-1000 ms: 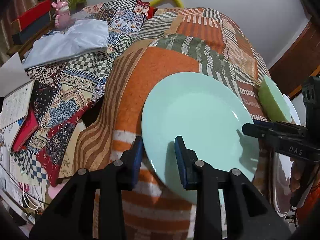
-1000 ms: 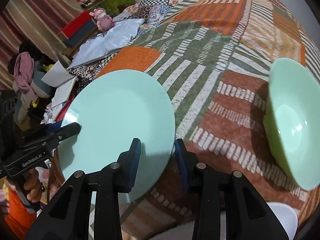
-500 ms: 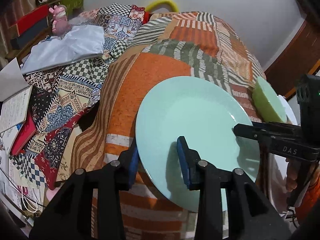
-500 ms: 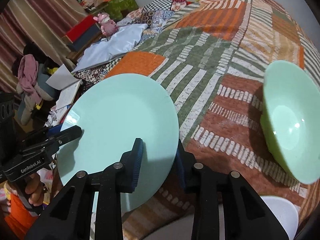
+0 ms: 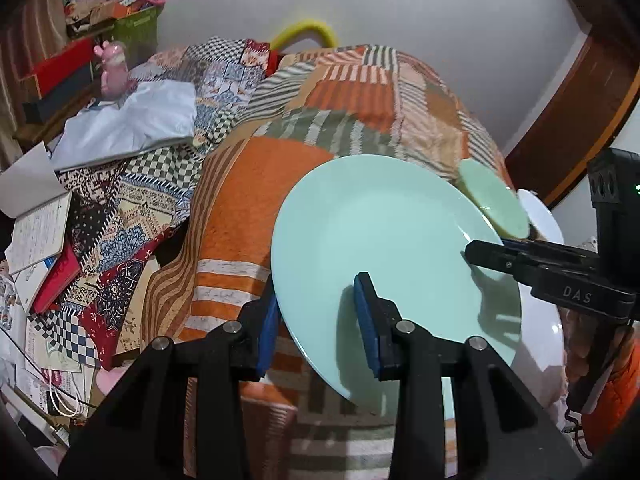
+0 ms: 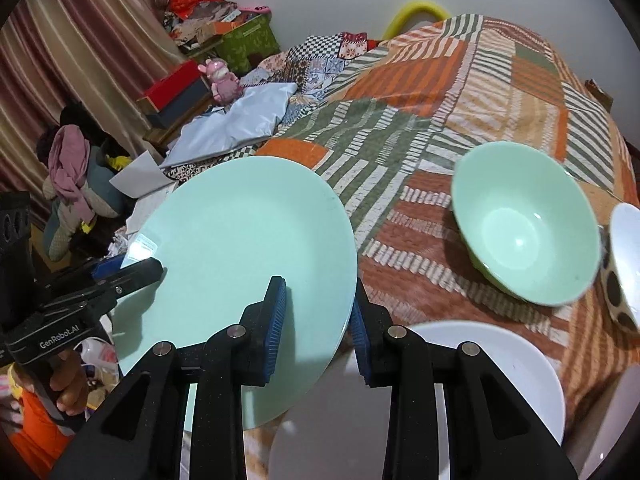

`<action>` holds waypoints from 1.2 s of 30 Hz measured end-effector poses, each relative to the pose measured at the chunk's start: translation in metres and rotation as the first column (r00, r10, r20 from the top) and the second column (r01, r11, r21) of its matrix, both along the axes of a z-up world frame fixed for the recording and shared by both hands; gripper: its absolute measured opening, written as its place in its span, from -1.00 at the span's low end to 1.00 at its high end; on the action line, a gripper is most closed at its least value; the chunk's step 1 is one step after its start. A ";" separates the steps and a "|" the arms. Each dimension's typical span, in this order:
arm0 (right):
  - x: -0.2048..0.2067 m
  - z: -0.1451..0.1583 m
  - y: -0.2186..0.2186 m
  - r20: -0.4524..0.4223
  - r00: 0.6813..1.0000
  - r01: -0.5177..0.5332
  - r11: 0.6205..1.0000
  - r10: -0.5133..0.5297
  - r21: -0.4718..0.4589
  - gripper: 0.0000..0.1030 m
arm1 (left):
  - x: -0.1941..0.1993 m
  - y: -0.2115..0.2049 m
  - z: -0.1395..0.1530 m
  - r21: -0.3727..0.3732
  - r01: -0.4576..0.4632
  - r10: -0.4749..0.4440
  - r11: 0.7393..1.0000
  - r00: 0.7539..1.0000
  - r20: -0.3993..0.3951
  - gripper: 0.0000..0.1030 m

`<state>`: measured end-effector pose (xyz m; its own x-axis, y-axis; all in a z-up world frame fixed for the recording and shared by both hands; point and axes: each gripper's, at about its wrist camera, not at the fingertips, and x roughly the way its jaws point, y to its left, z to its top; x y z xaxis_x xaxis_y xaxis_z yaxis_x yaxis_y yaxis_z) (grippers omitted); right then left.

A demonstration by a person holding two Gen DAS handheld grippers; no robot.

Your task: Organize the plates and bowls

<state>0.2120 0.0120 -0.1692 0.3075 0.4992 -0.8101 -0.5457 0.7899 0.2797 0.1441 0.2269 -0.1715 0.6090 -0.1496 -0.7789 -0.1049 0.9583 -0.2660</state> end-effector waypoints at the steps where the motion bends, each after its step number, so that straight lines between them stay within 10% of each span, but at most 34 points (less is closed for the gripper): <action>1: -0.002 0.001 -0.003 0.003 1.000 0.003 1.000 -0.003 0.002 -0.45 | -0.002 -0.002 0.003 0.000 0.003 -0.003 1.000 1.000 0.006 -0.31; 36: -0.054 0.007 -0.123 0.013 0.986 0.166 0.985 -0.166 0.040 -0.45 | -0.027 -0.121 0.023 0.005 0.157 -0.157 0.988 0.987 0.036 -0.31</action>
<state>0.1581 -0.1113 -0.1620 0.4019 0.4710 -0.7853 -0.4126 0.8587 0.3039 0.1174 0.1060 -0.1488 0.6054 -0.2443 -0.7575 0.0569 0.9626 -0.2650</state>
